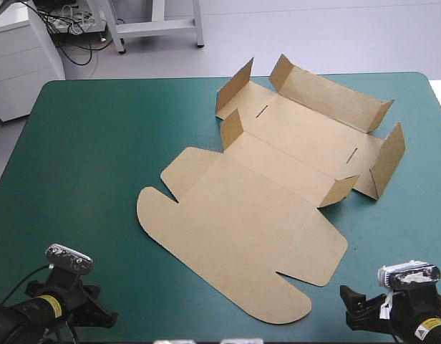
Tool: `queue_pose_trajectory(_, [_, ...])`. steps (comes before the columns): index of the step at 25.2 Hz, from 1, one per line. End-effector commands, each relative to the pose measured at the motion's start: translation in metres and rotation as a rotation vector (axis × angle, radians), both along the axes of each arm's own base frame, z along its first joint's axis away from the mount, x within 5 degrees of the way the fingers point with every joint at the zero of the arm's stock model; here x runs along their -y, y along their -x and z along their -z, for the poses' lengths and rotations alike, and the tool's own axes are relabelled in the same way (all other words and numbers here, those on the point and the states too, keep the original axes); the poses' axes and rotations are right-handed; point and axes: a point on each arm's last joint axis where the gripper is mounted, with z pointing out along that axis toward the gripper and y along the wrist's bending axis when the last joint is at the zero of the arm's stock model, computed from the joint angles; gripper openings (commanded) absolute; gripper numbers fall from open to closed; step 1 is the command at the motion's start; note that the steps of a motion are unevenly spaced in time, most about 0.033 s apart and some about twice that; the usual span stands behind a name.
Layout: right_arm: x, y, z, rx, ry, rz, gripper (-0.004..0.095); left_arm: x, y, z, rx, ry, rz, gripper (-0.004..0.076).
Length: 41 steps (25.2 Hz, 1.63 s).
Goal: Fold the box
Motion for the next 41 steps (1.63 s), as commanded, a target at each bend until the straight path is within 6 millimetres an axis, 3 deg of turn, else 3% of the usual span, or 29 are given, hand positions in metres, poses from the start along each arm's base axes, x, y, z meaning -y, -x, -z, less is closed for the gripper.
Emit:
queue_pose_trajectory(1, [-0.002,-0.003,-0.018,0.048,-0.143,0.089,0.0881,0.003,-0.004,-0.008,0.041,0.028,0.002,-0.0032])
queue_pose_trajectory(7, [0.000,-0.003,-0.034,0.073,-0.262,0.189,0.0881,0.003,-0.004,-0.008,0.041,0.028,0.002,-0.0032])
queue_pose_trajectory(9, [0.000,-0.011,-0.044,0.073,-0.301,0.219,0.0876,0.003,-0.004,-0.008,0.041,0.028,0.002,-0.0032])
queue_pose_trajectory(15, [-0.003,-0.069,-0.055,0.002,-0.352,0.299,0.0875,0.003,-0.004,-0.008,0.041,0.028,0.002,-0.0032])
queue_pose_trajectory(28, [-0.008,-0.185,-0.056,-0.210,-0.314,0.372,0.0875,0.003,-0.004,-0.008,0.041,0.028,0.002,-0.0032])
queue_pose_trajectory(38, [0.017,-0.232,-0.039,-0.358,-0.356,0.438,0.0874,0.003,-0.004,-0.008,0.041,0.028,0.002,-0.0032])
queue_pose_trajectory(41, [0.020,-0.247,-0.023,-0.404,-0.399,0.458,0.0874,0.003,-0.004,-0.008,0.041,0.028,0.002,-0.0032])
